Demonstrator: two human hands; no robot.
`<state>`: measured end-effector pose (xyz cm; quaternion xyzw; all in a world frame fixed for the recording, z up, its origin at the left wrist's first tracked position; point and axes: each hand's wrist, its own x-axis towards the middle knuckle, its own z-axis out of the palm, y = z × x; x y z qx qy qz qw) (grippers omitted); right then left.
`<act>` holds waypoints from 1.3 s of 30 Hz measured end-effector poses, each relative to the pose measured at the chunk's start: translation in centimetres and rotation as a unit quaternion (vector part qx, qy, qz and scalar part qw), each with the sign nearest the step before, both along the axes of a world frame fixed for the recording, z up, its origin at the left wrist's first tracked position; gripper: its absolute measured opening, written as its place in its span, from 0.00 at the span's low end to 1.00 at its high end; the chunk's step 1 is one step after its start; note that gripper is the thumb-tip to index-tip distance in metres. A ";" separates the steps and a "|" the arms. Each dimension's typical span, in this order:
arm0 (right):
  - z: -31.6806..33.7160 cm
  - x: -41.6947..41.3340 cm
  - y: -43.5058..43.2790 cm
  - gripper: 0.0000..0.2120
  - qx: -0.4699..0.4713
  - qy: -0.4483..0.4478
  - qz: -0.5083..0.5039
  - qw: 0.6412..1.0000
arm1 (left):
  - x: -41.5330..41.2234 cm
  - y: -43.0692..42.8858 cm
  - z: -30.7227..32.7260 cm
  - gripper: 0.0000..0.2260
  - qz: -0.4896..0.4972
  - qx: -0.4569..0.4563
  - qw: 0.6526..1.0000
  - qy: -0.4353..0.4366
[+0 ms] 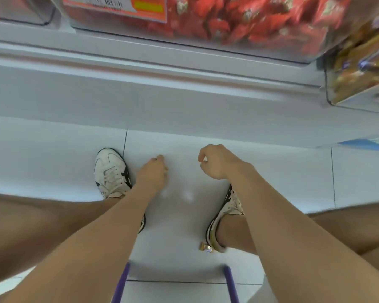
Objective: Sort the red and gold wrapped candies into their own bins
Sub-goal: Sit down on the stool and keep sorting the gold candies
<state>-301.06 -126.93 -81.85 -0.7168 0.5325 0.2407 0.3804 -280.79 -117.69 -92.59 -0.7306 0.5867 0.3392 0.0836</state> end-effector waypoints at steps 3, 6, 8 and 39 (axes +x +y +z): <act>0.6 -0.4 0.2 0.13 0.010 0.020 -0.017 1.000 | -1.9 0.2 1.4 0.07 -0.038 0.026 0.996 0.077; 2.4 -0.3 1.2 0.13 0.013 0.024 -0.045 0.999 | -4.0 1.1 2.9 0.09 -0.098 0.053 0.990 0.087; 3.5 -0.5 2.3 0.13 0.003 0.005 -0.069 0.998 | -5.5 1.8 3.5 0.08 -0.124 0.074 0.987 0.071; 3.0 -15.5 9.1 0.13 0.013 -0.024 -0.244 0.969 | -15.0 9.9 -1.4 0.06 -0.234 0.047 0.971 -0.015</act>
